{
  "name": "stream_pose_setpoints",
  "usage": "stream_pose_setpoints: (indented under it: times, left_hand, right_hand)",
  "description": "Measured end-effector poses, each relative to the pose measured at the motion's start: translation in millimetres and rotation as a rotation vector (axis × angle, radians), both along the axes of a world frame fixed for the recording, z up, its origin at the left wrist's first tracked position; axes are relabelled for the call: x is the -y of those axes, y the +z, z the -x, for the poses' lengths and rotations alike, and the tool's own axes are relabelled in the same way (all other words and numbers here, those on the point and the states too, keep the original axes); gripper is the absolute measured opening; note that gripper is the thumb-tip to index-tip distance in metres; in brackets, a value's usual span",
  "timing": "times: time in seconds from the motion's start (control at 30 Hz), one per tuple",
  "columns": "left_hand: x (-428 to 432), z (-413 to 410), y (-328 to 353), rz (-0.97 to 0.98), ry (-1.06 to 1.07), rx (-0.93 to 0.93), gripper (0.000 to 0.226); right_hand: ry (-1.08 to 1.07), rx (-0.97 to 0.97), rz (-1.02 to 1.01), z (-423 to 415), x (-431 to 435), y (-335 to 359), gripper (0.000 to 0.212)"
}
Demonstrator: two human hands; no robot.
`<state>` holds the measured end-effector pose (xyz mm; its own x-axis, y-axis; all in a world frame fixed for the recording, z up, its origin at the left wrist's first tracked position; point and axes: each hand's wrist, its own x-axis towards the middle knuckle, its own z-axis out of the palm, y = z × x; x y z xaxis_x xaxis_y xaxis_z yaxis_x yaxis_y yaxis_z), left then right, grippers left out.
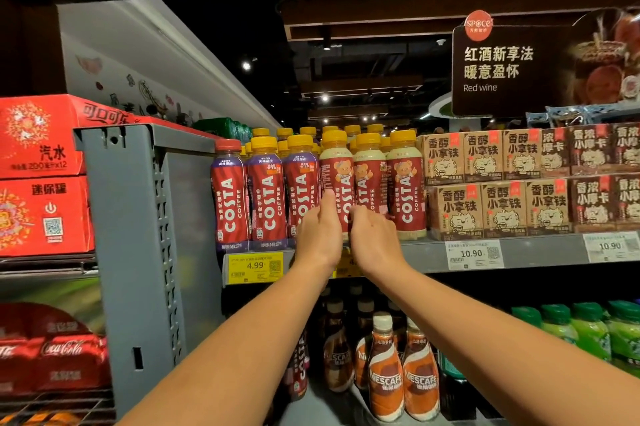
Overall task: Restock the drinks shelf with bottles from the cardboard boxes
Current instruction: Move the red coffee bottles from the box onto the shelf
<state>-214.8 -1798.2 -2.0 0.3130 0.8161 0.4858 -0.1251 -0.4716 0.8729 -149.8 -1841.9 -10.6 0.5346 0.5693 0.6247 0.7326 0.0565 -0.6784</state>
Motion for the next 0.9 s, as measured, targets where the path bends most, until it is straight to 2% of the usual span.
stream_pose_setpoints:
  times: [0.1, 0.23, 0.4, 0.53, 0.7, 0.83, 0.9]
  left_hand:
    - [5.0, 0.8, -1.9, -0.049, 0.102, -0.065, 0.058]
    - [12.0, 0.6, -1.8, -0.07, 0.172, -0.148, 0.058]
    - [12.1, -2.9, -3.5, -0.03, 0.187, -0.043, 0.057]
    - [13.2, -4.1, -2.3, -0.046, 0.19, -0.015, 0.047]
    - [-2.1, 3.8, 26.6, -0.336, 0.295, -0.118, 0.038]
    - [-6.0, 5.1, 50.1, -0.661, 0.453, -0.345, 0.04]
    - [-10.3, 0.8, 56.0, -0.741, 0.519, -0.434, 0.043]
  right_hand:
    - [-0.029, 0.034, 0.005, -5.2, -2.2, -0.2, 0.044]
    - [-0.026, 0.057, -0.006, -5.5, 2.5, -0.7, 0.044]
    - [-0.021, 0.019, -0.051, -10.6, 8.0, -0.2, 0.058]
    - [0.009, 0.002, -0.076, -13.7, 10.0, 3.5, 0.049]
    - [-0.096, 0.133, -0.199, -36.4, 17.0, 63.8, 0.023]
    - [-0.21, 0.26, -0.162, -59.6, 9.7, 107.0, 0.02]
    - [-0.232, 0.311, -0.123, -67.0, 1.0, 113.2, 0.019]
